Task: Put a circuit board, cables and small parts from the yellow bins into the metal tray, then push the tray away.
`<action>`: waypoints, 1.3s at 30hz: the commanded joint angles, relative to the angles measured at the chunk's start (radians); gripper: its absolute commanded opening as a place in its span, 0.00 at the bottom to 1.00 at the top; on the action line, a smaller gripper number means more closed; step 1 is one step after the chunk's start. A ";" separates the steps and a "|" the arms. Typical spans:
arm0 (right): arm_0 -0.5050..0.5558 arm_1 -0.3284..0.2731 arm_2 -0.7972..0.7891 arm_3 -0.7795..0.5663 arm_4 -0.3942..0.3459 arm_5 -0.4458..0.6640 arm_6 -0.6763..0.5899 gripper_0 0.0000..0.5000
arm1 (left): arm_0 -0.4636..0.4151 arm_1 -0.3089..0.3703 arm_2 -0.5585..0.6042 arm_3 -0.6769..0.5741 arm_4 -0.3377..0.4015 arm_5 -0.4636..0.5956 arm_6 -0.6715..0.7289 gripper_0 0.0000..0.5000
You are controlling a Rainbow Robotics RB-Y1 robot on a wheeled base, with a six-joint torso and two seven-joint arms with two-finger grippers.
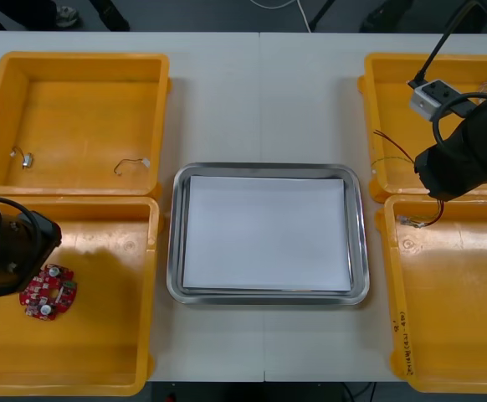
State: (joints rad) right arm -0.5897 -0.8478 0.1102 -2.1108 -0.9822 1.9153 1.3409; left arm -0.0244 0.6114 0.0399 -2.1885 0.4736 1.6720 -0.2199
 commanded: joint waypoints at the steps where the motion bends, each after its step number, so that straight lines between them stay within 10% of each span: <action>1: -0.032 -0.030 0.008 -0.025 0.005 0.005 -0.008 0.00 | 0.040 -0.030 -0.051 -0.014 -0.052 -0.038 0.048 1.00; 39: -0.032 -0.030 0.006 -0.025 -0.001 0.005 -0.031 0.00 | 0.159 -0.061 -0.153 0.038 -0.167 -0.227 0.045 1.00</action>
State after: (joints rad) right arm -0.5897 -0.8478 0.1103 -2.1109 -0.9823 1.9153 1.3403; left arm 0.1085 0.5684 -0.0964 -2.1558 0.3219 1.4671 -0.2194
